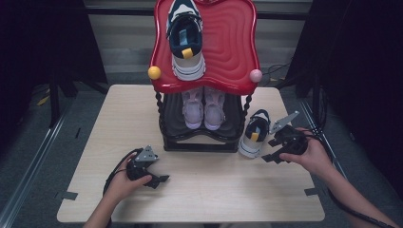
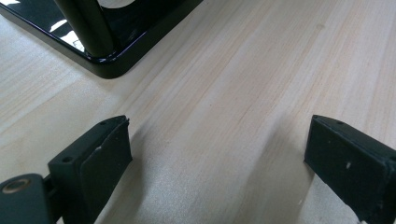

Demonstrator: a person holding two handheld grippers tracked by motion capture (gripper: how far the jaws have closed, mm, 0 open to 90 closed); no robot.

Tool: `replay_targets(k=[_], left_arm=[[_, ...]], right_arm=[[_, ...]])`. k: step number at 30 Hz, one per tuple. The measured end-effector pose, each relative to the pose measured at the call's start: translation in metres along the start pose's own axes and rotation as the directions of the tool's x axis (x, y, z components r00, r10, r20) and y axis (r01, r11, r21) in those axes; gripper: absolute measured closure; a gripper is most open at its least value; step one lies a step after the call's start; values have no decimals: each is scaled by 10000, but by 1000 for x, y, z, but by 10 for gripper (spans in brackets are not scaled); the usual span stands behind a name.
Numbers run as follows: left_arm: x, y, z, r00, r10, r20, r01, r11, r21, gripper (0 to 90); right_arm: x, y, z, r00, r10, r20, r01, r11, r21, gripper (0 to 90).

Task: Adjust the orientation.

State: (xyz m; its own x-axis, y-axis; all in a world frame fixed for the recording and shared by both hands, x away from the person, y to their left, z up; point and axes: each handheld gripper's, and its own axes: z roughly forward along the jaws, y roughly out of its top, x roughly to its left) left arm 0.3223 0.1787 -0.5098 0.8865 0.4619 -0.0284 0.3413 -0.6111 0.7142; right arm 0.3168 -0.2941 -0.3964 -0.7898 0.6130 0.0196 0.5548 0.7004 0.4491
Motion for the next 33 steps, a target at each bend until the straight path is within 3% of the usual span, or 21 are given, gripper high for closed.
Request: replay_targets(k=[4,9,15,18,23,25,28,30,31,33], left_arm=[[0,0,0,10000,3,2,-3,10000,0,64],[0,0,0,10000,4,4,-4,10000,2,63],[0,0,0,10000,7,7,-7,10000,4,62],[0,0,0,10000,8,11,-8,10000,6,62],[0,0,0,10000,12,10,-12,10000,9,61],[0,0,0,10000,-25,32,25,10000,-19,61],[0,0,0,10000,-16,22,16,10000,5,61],[0,0,0,10000,15,13,-15,10000,16,60],[0,0,0,10000,-8,25,8,10000,16,59],[0,0,0,10000,-11,42,11,10000,16,57]], right_arm=[[-8,13,0,9992,-197,361,195,9998,66,330],[-16,29,3,9984,-346,452,345,9994,33,374],[-19,41,15,9954,-784,548,768,9966,302,492],[-20,43,21,9900,-1159,803,1120,9924,506,543],[-23,41,19,9887,-1138,973,1091,9927,519,707],[-25,40,16,9824,-1584,994,1526,9862,635,768],[-25,37,8,9878,-1373,736,1325,9889,672,871],[-27,33,3,9908,-1299,390,1273,9898,646,869],[-27,32,3,9923,-1202,288,1180,9906,695,818],[-26,29,2,9937,-1045,412,1014,9923,713,753]])
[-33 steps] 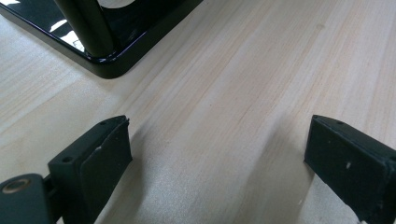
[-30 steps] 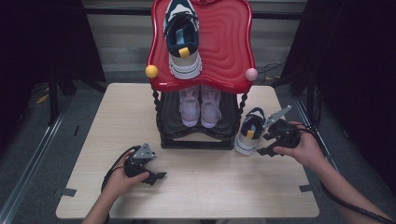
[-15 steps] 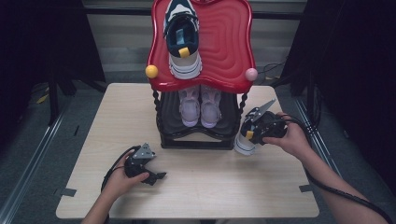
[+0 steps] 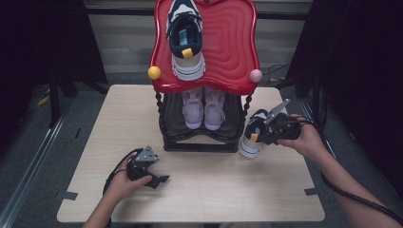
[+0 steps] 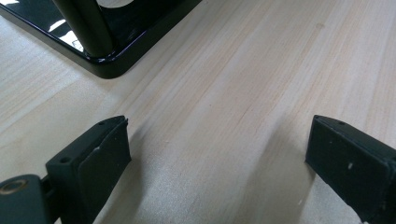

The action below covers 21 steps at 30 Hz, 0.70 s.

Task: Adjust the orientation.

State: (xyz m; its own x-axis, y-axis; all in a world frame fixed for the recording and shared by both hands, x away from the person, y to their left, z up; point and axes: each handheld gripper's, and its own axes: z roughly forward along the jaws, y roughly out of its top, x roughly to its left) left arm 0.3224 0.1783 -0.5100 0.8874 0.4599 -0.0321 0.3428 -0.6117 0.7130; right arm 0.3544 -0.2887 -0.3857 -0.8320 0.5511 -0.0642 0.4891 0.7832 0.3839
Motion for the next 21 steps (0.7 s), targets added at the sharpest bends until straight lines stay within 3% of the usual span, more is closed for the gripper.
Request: replay_targets(k=[4,6,8,11,15,17,21], left_arm=[[0,0,0,10000,10,11,-10,10000,-12,53],[0,0,0,10000,49,-10,-49,10000,21,51],[1,0,1,10000,44,16,-44,10000,14,46],[0,1,1,10000,26,11,-26,10000,23,40],[0,1,1,10000,-27,22,27,10000,38,38],[0,1,1,10000,32,1,-32,9999,102,34],[0,1,2,10000,1,22,-1,10000,47,28]], right_arm=[[0,3,2,9992,318,237,-308,9987,-400,590],[-2,9,4,9981,575,197,-562,9965,-621,555],[-2,15,8,9982,464,374,-439,9969,-656,541],[-2,24,15,9986,179,498,-151,9983,-562,557],[1,28,22,9996,-59,273,65,9998,-200,728],[3,27,20,9980,-406,494,411,9991,-104,744],[6,21,14,9986,-486,191,483,9986,193,752]])
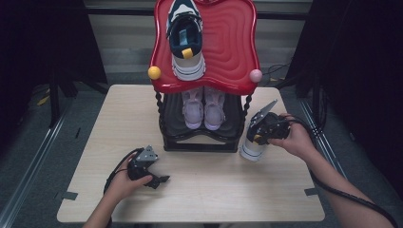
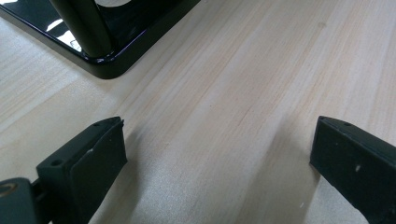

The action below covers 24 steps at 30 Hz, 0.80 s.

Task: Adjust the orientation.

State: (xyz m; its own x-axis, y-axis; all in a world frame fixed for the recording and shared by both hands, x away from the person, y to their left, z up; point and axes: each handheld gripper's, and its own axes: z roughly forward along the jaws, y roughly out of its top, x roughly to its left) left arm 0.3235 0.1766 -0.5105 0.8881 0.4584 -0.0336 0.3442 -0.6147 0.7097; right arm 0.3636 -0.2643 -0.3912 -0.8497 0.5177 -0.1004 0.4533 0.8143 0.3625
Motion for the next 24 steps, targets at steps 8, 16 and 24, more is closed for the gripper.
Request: replay_targets(k=[8,16,24], left_arm=[[0,0,0,10000,-1,-32,1,10000,41,24],[0,0,0,10000,20,-43,-19,10000,49,23],[0,0,0,10000,19,-35,-19,10000,35,23]], right_arm=[[18,-26,-19,9937,30,-1120,56,9971,765,749],[25,-33,-23,9895,166,-1435,-10,9942,1075,650],[22,-19,-10,9873,527,-1497,-268,9851,1700,549]])
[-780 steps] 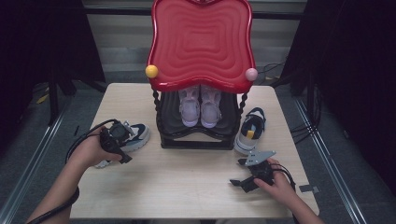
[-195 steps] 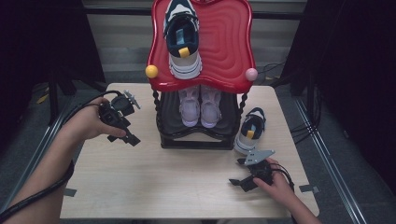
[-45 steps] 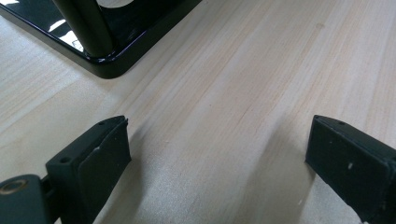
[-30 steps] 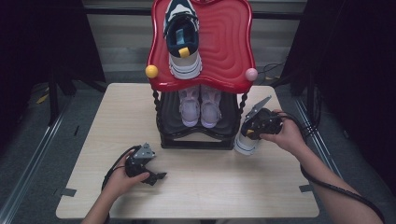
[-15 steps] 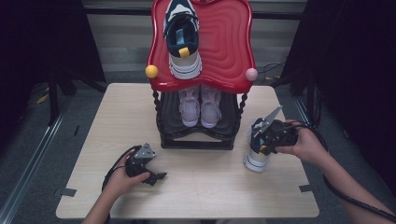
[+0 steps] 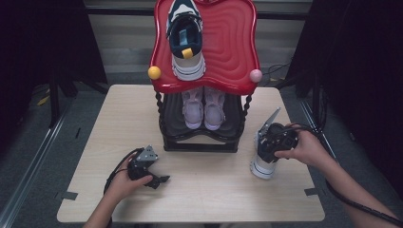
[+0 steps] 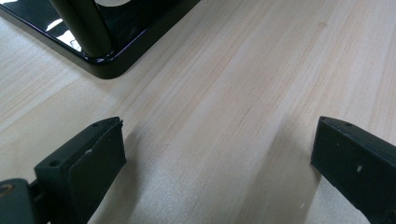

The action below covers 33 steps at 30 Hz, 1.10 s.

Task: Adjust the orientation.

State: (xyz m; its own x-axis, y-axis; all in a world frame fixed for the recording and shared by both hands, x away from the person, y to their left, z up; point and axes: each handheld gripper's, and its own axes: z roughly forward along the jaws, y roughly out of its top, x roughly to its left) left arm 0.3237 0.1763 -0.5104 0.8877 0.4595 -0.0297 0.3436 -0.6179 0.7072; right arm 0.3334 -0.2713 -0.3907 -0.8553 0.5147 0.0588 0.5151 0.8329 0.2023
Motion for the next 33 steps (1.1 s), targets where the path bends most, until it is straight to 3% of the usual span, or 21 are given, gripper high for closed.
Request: replay_targets(k=[3,5,6,8,10,13,14,17,21,23,28,33], left_arm=[[0,0,0,10000,-5,6,5,10000,-9,23],[0,0,0,10000,-3,6,3,10000,-7,23],[0,0,0,10000,-3,5,3,10000,-9,23],[0,0,0,10000,-3,5,3,10000,-6,22],[0,0,0,10000,-1,6,1,10000,-7,23],[0,0,0,10000,-1,6,1,10000,-8,22],[0,0,0,10000,-1,8,1,10000,-5,23],[0,0,0,10000,3,-10,-3,10000,17,23],[0,0,0,10000,-2,7,2,10000,-9,23],[0,0,0,10000,-3,7,3,10000,-8,23],[0,0,0,10000,-3,9,3,10000,-12,23],[0,0,0,10000,1,2,-1,10000,-2,23]], right_arm=[[1,4,4,9992,178,-356,-165,9993,350,546],[-2,7,7,9994,-128,-320,148,9981,606,545],[0,8,9,9987,93,-501,-63,9982,594,546],[-2,8,13,9991,-58,-411,89,9970,767,548],[0,8,15,9980,176,-600,-127,9966,808,554],[-2,7,18,9979,-260,-596,320,9944,1006,571],[-1,7,19,9972,-115,-737,187,9951,974,583],[-1,6,22,9973,-340,-653,417,9918,1205,603],[1,5,25,9971,-188,-732,281,9913,1283,614],[-1,5,25,9966,-421,-702,514,9894,1361,626],[0,6,26,9968,-343,-720,443,9887,1430,647],[-1,10,27,9953,-674,-700,786,9821,1714,654]])
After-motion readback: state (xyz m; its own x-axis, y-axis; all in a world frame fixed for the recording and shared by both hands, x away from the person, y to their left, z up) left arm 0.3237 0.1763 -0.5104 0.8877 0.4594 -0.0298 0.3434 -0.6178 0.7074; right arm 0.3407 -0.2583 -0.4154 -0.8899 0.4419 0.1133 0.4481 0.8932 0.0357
